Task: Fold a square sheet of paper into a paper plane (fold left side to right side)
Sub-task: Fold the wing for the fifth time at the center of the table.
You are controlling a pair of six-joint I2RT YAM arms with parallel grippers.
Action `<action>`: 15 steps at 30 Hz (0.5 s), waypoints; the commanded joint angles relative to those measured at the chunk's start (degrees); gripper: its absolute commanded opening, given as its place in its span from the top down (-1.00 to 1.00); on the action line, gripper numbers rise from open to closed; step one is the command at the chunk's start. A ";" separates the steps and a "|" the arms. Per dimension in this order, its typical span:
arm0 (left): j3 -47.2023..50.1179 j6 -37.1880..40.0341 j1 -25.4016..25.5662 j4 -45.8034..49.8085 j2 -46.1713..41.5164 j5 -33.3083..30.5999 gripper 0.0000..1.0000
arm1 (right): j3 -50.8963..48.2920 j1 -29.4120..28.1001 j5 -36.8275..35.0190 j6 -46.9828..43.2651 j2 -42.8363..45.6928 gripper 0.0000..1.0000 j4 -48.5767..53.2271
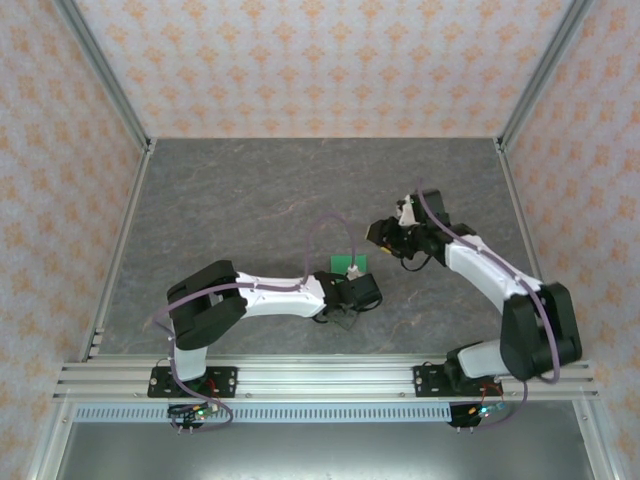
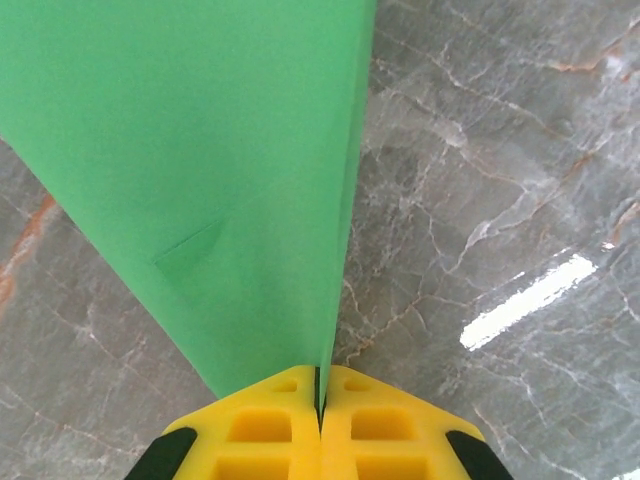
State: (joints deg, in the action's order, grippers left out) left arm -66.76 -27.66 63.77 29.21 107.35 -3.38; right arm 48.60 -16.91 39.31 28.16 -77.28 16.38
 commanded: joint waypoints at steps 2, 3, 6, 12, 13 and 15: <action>2.99 -2.04 -2.44 -4.34 -2.86 5.48 0.90 | -3.54 0.95 -4.82 -2.67 3.99 0.11 4.45; 3.87 -2.19 -3.13 -5.72 -3.18 7.14 0.90 | -4.24 1.01 -4.57 -2.97 4.52 0.10 4.54; 5.79 -2.61 -5.10 -9.46 -3.89 11.88 0.89 | -6.32 1.05 -4.42 -3.65 5.96 0.07 4.89; 12.38 -7.00 -9.25 -20.82 -5.69 20.74 0.89 | -13.13 1.11 -2.89 -2.28 11.95 -0.03 0.25; 13.67 -7.71 -9.83 -23.19 -6.03 22.12 0.89 | -14.66 1.15 -1.96 -1.59 12.91 -0.04 -1.64; 15.67 -9.04 -10.78 -26.87 -6.59 24.00 0.90 | -17.63 1.11 0.62 -0.04 13.88 -0.05 -5.64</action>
State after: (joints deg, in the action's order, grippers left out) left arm -54.15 -33.32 54.13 9.80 101.32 16.05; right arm 33.67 -16.08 37.39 26.44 -65.25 16.73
